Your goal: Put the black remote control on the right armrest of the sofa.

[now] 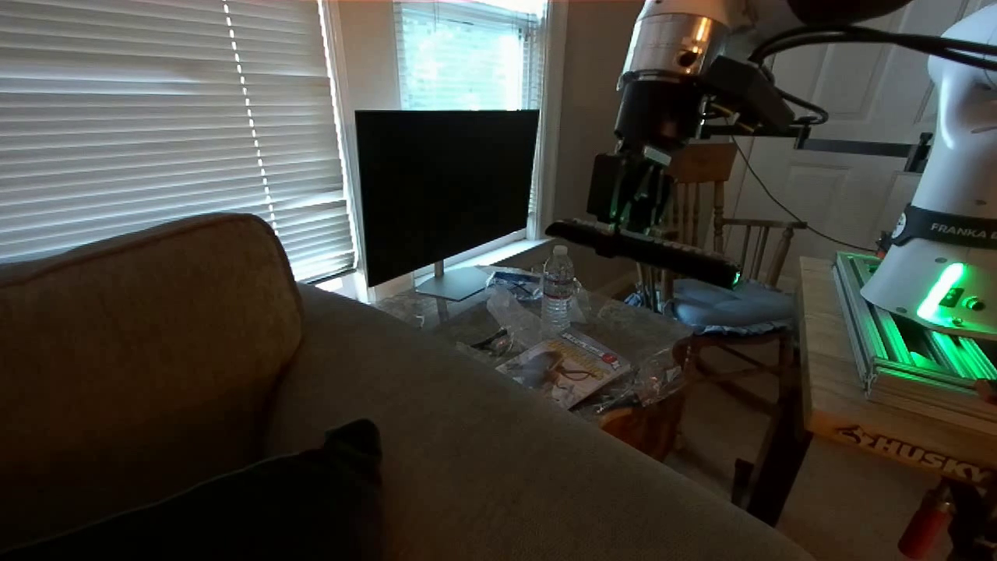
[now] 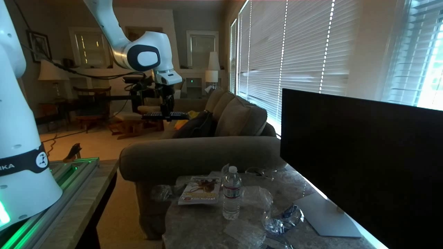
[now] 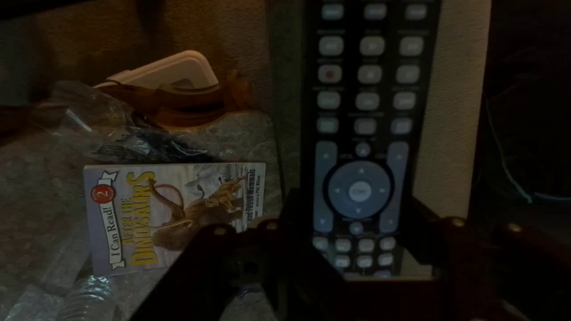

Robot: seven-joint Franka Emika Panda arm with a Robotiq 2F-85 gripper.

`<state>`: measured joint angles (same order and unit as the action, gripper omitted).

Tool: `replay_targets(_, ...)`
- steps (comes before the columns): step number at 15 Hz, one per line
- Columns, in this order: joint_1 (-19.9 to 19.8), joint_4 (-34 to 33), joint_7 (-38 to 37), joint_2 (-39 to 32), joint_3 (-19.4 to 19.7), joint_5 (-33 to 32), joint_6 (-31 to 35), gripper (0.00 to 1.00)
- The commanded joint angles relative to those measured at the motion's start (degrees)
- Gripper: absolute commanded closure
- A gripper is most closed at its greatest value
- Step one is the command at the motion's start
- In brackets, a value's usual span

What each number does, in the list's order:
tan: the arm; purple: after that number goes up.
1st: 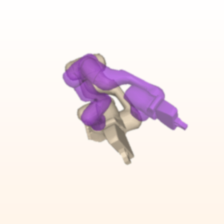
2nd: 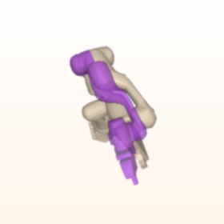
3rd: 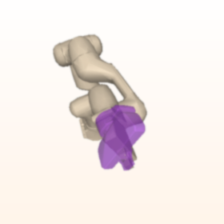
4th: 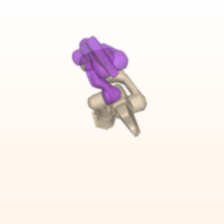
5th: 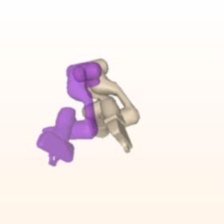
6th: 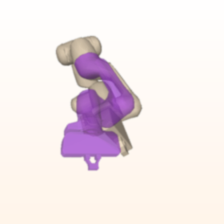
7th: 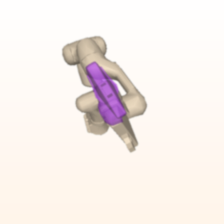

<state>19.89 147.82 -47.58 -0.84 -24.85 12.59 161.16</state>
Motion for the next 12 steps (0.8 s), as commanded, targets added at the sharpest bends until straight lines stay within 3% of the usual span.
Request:
replay_targets(1,1.85,-4.32,-10.01,-5.0,-0.55,-7.6,1.13,0.73)
replay_targets(7,6.38,-11.6,-17.26,-12.42,1.52,-17.38,3.62,0.73)
replay_targets(12,10.12,-20.08,-16.98,-20.47,4.03,-21.76,3.45,0.73)
